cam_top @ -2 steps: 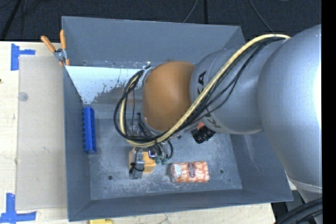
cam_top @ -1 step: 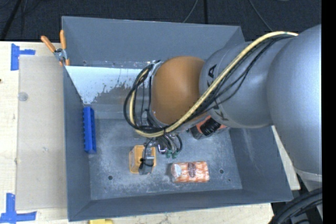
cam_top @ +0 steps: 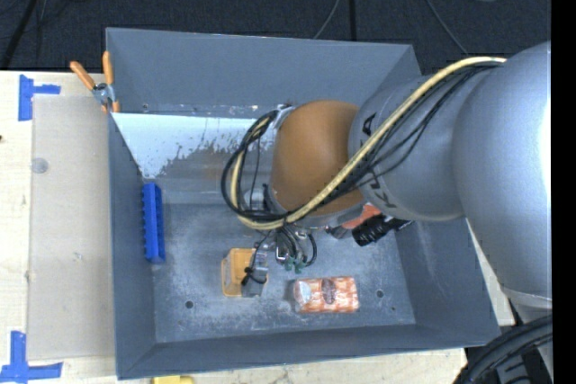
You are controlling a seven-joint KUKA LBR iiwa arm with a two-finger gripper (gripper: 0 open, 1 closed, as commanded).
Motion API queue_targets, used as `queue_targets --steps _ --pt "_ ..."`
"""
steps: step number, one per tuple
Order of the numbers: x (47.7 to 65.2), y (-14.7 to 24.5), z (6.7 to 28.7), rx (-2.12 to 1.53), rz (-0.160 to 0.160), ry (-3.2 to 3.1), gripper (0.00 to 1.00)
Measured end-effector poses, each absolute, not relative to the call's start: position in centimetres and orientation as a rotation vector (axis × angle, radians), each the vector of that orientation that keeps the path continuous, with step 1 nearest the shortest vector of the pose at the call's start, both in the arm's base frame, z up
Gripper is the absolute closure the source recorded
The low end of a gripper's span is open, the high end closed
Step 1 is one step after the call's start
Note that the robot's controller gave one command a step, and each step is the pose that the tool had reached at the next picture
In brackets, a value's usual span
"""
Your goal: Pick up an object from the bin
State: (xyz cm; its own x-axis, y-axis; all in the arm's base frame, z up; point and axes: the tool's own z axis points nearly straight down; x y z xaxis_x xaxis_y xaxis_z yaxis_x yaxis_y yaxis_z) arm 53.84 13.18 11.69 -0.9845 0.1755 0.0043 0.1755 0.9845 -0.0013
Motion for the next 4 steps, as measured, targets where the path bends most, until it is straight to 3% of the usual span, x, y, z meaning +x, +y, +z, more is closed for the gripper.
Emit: queue_targets --steps 1,2,4 --pt "53.5 12.3 9.5 -0.513 0.007 -3.091 0.00" --pt "53.2 11.5 7.3 -0.389 -0.006 -3.109 1.00" --pt "53.2 11.5 7.7 -0.388 -0.006 -3.108 1.00"
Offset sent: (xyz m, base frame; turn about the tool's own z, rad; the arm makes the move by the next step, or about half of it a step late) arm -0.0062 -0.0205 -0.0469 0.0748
